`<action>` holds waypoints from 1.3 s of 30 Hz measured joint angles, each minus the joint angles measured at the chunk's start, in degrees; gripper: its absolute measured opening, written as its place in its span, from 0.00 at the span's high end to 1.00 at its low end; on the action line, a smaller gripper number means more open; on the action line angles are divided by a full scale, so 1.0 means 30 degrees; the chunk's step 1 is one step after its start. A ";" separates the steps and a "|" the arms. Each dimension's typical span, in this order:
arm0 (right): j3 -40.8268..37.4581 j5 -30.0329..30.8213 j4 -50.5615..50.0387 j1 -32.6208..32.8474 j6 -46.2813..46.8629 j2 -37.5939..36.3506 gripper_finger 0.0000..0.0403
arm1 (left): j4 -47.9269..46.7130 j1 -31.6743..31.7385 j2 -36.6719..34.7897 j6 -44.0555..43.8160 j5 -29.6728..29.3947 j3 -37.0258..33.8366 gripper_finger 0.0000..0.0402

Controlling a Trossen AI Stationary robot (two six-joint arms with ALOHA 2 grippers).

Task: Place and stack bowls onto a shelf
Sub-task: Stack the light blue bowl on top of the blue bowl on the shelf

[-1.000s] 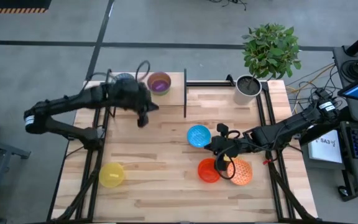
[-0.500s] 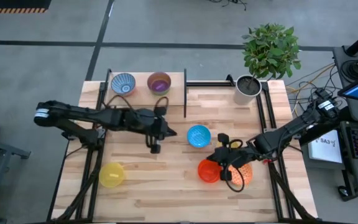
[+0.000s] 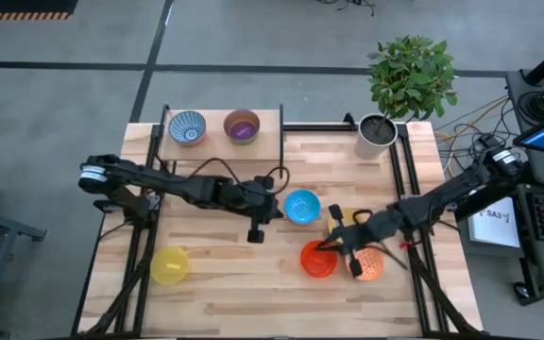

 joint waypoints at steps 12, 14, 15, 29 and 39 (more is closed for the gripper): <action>-0.2518 -0.3383 -0.0453 -0.2558 -0.1391 -0.5344 0.98 | -0.6245 -0.0090 0.3045 -0.0559 0.0022 0.4527 1.00; -0.2853 -0.3371 -0.1085 -0.2561 -0.1306 -0.6342 0.98 | -0.7085 -0.0123 0.3388 -0.0809 0.0036 0.5022 1.00; -0.2911 -0.3330 -0.1342 -0.2565 -0.1112 -0.6792 0.98 | -0.7553 -0.0117 0.3530 -0.0892 0.0036 0.5184 1.00; -0.3683 -0.3033 -0.1950 -0.2565 -0.1047 -0.8568 0.98 | -0.6726 -0.0204 0.4608 0.0384 -0.0155 0.5562 0.78; -0.3683 -0.3026 -0.2164 -0.2565 -0.0829 -0.8571 0.98 | -0.5197 -0.0055 0.6759 0.2119 -0.0962 0.5663 0.53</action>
